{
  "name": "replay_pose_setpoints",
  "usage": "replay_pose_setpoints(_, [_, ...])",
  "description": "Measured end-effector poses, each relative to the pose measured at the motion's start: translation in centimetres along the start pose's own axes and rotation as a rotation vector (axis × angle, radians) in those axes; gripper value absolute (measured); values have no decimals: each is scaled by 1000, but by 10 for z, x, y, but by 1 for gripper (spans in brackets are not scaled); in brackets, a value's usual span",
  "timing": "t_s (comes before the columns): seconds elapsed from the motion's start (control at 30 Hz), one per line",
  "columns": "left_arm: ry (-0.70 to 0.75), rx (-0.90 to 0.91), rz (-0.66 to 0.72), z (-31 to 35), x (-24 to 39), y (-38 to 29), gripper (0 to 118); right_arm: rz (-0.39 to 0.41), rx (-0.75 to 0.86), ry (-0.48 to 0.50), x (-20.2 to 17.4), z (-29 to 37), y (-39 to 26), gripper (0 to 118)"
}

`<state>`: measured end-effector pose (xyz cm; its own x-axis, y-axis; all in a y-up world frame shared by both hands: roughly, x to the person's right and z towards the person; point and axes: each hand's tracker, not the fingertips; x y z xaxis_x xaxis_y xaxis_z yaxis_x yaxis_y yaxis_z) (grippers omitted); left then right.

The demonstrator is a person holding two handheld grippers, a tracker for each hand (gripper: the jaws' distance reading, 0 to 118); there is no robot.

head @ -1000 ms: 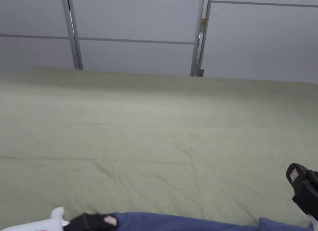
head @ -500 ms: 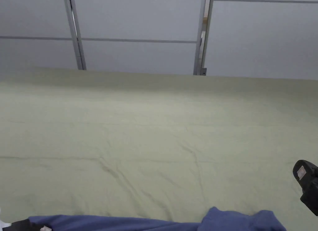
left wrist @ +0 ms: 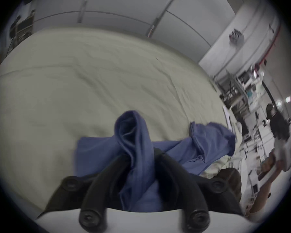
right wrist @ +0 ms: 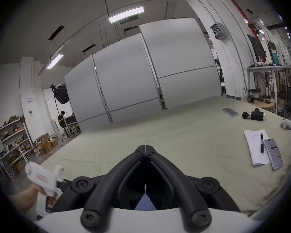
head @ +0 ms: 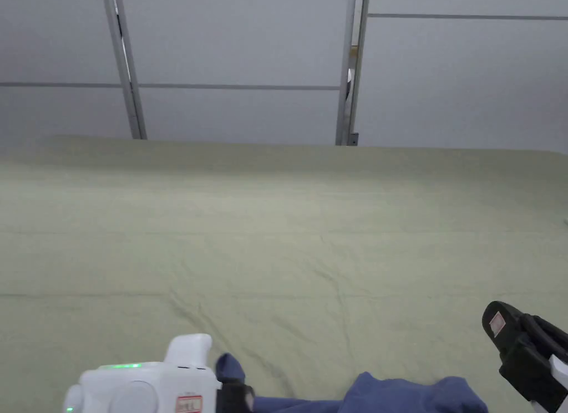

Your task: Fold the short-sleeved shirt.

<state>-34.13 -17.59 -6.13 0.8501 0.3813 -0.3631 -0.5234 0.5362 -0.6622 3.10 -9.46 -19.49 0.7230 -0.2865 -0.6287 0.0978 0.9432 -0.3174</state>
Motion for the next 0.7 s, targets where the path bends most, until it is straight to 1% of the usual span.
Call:
replay_pose_setpoints(0.03, [-41,-43,13,-15,7,-2,113,7,0,-11,2,3,0,2])
replay_pose_setpoints(0.07, [-87,-77,41,-26,10,-3,113,8,2,-13,4,7,0,2])
replay_pose_setpoints(0.1, [-136,-66,58,-30,13,-3,112,7,5,-14,8,9,0,2])
replay_pose_setpoints(0.13, [-163,3,61,-28,23,-5,112,7,10,-20,11,11,-1,2])
replay_pose_setpoints(0.17, [-123,78,57,-21,25,-4,108,6,11,-26,13,13,0,2])
replay_pose_setpoints(0.23, [3,208,11,-5,29,0,107,0,10,-36,19,11,-1,2])
replay_pose_setpoints(0.27, [83,283,-15,7,36,0,102,-5,11,-41,21,11,-1,2])
replay_pose_setpoints(0.3, [169,328,-48,14,38,-1,88,-12,13,-45,22,11,-2,2])
replay_pose_setpoints(0.37, [319,351,-100,18,41,-9,10,-33,21,-44,24,11,-4,2])
replay_pose_setpoints(0.4, [358,337,-110,14,44,-15,0,-42,23,-42,25,10,-5,2])
replay_pose_setpoints(0.43, [328,286,-128,7,44,-22,0,-51,23,-39,25,10,-6,2])
replay_pose_setpoints(0.47, [289,195,-131,-4,44,-30,0,-55,23,-37,25,9,-7,2])
replay_pose_setpoints(0.53, [209,128,-101,-29,49,-45,0,-60,17,-35,24,8,-10,2])
replay_pose_setpoints(0.57, [177,111,-109,-39,56,-52,0,-60,10,-33,24,8,-12,2])
replay_pose_setpoints(0.63, [172,109,-159,-55,74,-65,0,-57,-2,-28,23,9,-14,2])
replay_pose_setpoints(0.67, [150,112,-186,-55,93,-72,0,-49,-7,-28,22,10,-15,2])
replay_pose_setpoints(0.7, [135,118,-196,-58,98,-74,0,-38,-9,-33,22,11,-15,2])
